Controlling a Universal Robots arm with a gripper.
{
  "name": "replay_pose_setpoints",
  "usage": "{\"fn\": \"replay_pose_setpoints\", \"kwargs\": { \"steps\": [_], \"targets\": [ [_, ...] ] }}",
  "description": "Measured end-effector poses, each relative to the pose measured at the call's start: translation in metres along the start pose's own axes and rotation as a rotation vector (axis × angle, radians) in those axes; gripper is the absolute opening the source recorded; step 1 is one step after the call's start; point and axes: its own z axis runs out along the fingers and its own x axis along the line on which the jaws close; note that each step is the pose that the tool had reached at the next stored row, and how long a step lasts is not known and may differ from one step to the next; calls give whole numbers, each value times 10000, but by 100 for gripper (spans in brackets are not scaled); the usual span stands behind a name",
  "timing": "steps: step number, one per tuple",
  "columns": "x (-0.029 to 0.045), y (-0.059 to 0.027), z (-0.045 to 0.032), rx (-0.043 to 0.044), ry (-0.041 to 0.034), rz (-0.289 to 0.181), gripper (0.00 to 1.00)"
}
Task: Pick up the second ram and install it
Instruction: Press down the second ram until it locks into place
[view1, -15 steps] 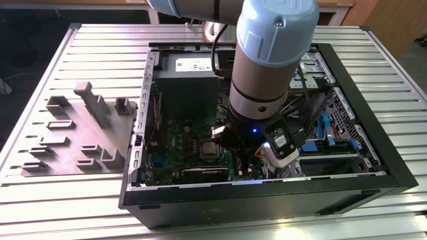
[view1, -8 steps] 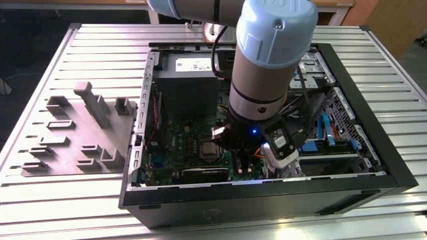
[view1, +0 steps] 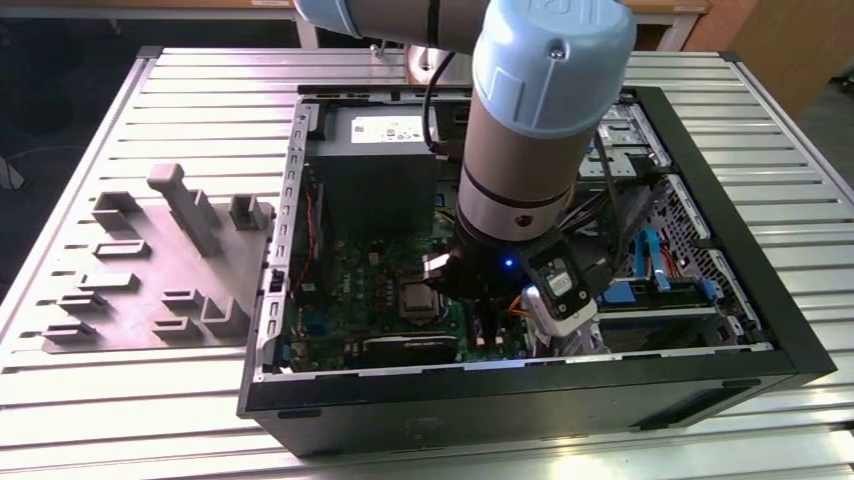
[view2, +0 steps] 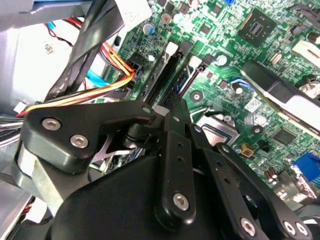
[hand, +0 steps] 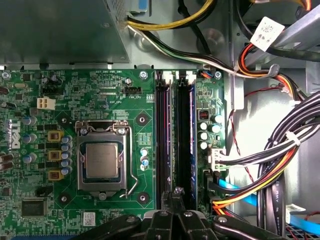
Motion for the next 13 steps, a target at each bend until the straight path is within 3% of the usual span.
{"fn": "replay_pose_setpoints", "kwargs": {
  "steps": [7,13],
  "targets": [
    [-3,5,-240,36,10,1,10],
    [-3,23,-244,37,9,0,10]
  ]
}}
